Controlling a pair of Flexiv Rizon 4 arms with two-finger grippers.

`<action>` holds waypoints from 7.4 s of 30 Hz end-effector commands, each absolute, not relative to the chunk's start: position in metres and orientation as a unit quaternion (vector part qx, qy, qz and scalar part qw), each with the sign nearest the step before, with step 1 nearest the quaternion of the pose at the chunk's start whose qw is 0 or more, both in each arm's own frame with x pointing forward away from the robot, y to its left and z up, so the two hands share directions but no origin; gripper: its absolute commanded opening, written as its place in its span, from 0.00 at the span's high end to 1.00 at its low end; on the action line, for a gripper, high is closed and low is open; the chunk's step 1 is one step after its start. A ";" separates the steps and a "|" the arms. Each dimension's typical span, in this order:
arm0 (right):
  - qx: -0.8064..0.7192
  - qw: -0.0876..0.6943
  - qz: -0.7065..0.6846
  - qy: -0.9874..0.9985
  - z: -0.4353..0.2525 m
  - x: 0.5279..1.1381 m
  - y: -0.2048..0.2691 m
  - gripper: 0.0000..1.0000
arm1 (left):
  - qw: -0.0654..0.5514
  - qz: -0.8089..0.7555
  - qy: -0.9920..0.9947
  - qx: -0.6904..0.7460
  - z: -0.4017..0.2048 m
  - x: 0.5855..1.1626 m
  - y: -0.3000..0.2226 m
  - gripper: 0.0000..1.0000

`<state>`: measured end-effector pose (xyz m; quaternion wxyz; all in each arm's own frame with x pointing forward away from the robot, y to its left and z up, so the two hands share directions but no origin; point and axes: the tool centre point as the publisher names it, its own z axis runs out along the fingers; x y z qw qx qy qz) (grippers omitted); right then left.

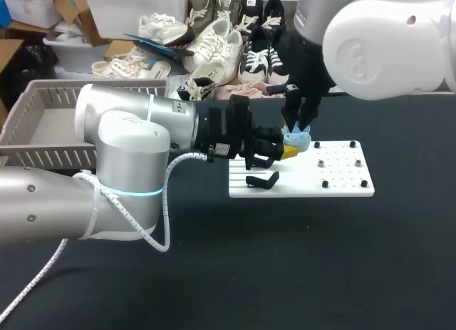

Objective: Pick up each earbud case from the left stands, insert the matching earbuds, close the lid, and place the case in the box.

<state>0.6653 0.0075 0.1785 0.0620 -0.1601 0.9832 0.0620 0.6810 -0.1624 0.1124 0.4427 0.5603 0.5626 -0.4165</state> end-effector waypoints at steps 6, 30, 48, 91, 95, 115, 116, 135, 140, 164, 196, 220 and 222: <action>-0.156 0.061 0.065 0.984 0.174 0.664 0.004 1.00 | 0.443 -0.417 0.562 0.561 0.112 0.682 -0.162 1.00; -0.151 0.057 0.062 0.985 0.171 0.668 0.006 1.00 | 0.443 -0.417 0.562 0.561 0.112 0.682 -0.162 1.00; -0.147 0.056 0.061 0.986 0.169 0.667 0.004 1.00 | 0.443 -0.417 0.562 0.561 0.112 0.682 -0.162 1.00; -0.149 0.064 0.066 0.985 0.174 0.672 0.006 1.00 | 0.443 -0.417 0.562 0.561 0.112 0.682 -0.162 1.00; -0.150 0.061 0.068 0.984 0.172 0.671 0.007 1.00 | 0.443 -0.417 0.562 0.561 0.112 0.682 -0.162 1.00; -0.153 0.062 0.071 0.984 0.174 0.662 0.008 1.00 | 0.443 -0.417 0.562 0.561 0.112 0.682 -0.162 1.00; -0.153 0.060 0.071 0.984 0.172 0.661 0.008 1.00 | 0.443 -0.417 0.562 0.561 0.112 0.682 -0.162 1.00; -0.147 0.060 0.071 0.985 0.172 0.663 0.004 1.00 | 0.443 -0.417 0.562 0.561 0.112 0.682 -0.162 1.00; -0.144 0.060 0.069 0.985 0.172 0.664 0.001 1.00 | 0.443 -0.417 0.562 0.561 0.112 0.682 -0.162 1.00; -0.143 0.053 0.071 0.986 0.165 0.666 0.005 1.00 | 0.443 -0.417 0.562 0.561 0.112 0.682 -0.162 1.00; -0.144 0.045 0.072 0.986 0.159 0.665 0.007 1.00 | 0.443 -0.417 0.562 0.561 0.112 0.682 -0.162 1.00; -0.144 0.039 0.072 0.986 0.157 0.668 0.009 0.85 | 0.443 -0.417 0.562 0.561 0.112 0.682 -0.162 1.00; -0.144 0.040 0.073 0.986 0.157 0.669 0.009 0.84 | 0.443 -0.417 0.562 0.561 0.112 0.682 -0.162 1.00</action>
